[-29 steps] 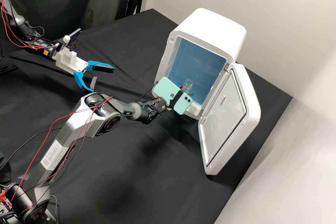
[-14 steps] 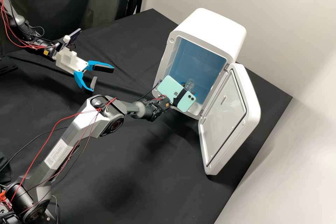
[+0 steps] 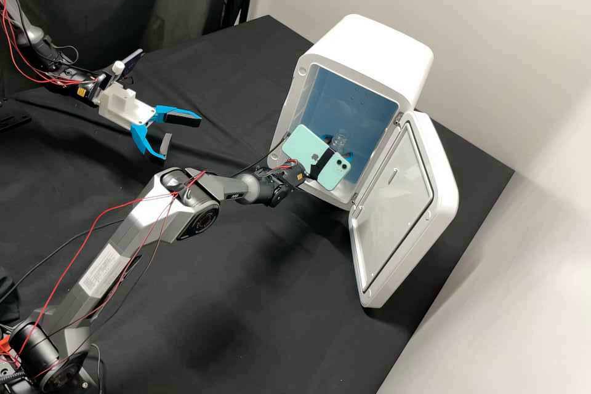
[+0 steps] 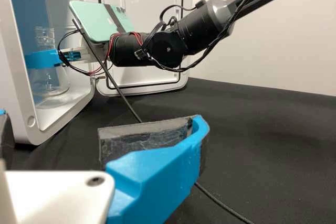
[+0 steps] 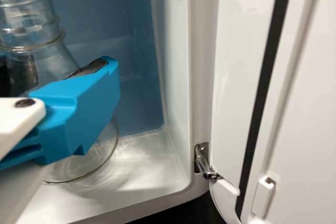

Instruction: Place the flask in the incubator

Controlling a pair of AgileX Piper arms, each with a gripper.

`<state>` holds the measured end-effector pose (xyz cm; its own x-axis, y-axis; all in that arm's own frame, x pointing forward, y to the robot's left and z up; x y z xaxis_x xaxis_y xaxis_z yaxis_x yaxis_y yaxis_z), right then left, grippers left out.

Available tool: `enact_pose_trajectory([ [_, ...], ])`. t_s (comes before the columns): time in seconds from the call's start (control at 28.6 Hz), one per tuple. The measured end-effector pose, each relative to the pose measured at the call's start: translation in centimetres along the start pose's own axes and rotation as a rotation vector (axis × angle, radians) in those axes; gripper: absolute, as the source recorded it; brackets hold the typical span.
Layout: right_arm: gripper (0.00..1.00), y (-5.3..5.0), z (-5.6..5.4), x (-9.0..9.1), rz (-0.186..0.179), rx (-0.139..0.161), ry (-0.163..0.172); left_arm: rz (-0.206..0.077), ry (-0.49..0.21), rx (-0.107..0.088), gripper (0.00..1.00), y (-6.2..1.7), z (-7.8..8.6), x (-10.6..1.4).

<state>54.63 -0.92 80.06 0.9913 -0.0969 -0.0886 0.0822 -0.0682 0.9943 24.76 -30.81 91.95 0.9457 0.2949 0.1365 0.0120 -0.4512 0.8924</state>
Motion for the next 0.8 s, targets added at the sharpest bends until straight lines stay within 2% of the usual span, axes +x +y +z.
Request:
enact_pose_trajectory([
  [0.28, 0.00, -0.1, -0.4, 0.0, -0.025, 0.060, 0.027, 0.000, 0.000, 0.000, 1.00, 0.00, 0.0, 0.0],
  [0.45, 0.00, 0.0, -0.6, 0.4, -0.025, 0.052, 0.046, 0.002, 0.007, 0.000, 1.00, 0.05, -0.2, -0.1],
  [0.59, 0.00, -0.2, -0.4, 1.0, -0.017, 0.050, 0.058, 0.002, 0.007, 0.000, 1.00, 0.05, -0.2, -0.1],
  [0.7, 0.00, -0.4, -0.2, 1.3, -0.022, 0.032, 0.064, 0.000, 0.007, 0.003, 1.00, 0.06, -0.3, -0.1],
  [0.8, 0.00, -0.7, 0.0, 1.6, -0.026, 0.025, 0.064, -0.007, -0.007, -0.016, 1.00, 0.28, -0.6, -0.4],
])
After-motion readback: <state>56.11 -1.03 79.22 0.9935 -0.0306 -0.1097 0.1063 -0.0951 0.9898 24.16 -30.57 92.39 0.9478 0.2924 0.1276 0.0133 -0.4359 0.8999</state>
